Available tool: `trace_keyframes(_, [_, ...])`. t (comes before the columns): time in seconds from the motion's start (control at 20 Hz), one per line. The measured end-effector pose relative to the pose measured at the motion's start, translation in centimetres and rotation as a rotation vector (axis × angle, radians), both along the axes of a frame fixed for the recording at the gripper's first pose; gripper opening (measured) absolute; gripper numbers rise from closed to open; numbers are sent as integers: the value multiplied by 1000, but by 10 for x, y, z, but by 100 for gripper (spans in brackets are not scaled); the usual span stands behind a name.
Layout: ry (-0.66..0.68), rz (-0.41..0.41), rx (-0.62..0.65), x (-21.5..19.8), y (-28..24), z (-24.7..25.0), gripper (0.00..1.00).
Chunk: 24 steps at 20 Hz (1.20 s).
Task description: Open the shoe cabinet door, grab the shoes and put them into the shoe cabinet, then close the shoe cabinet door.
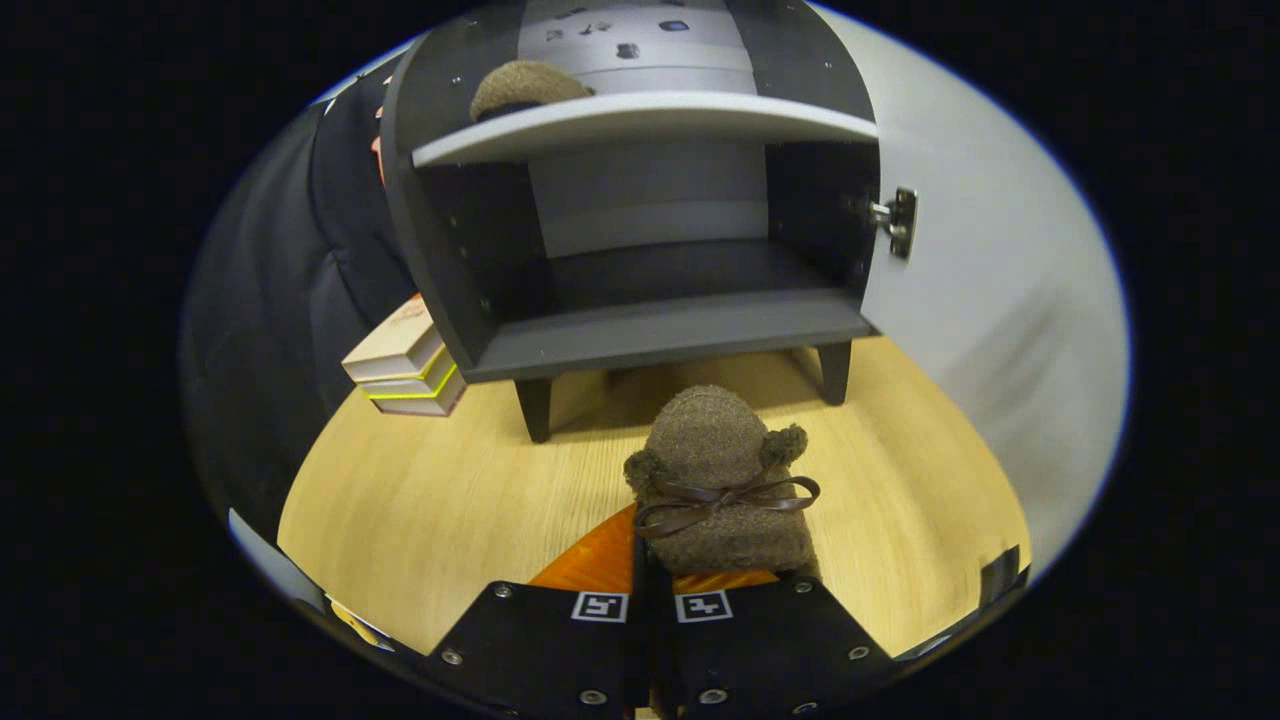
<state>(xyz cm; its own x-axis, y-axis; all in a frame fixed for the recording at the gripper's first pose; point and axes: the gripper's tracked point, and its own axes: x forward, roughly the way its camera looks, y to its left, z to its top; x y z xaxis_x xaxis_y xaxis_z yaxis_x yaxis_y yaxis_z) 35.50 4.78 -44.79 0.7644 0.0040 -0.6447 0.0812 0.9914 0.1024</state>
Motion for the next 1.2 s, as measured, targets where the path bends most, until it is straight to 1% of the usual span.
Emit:
trace_keyframes(0.25, [-83,-30,-6,8,-1,84,3])
trace_keyframes(0.55, [-225,-81,-58,40,-27,179,3])
trace_keyframes(0.7, [-252,-87,-63,61,-37,207,3])
trace_keyframes(0.75, [-259,-78,-59,70,-40,214,3])
trace_keyframes(1.05, [-281,-55,-27,144,-68,242,3])
trace_keyframes(1.2, [-295,-16,12,174,-69,250,3])
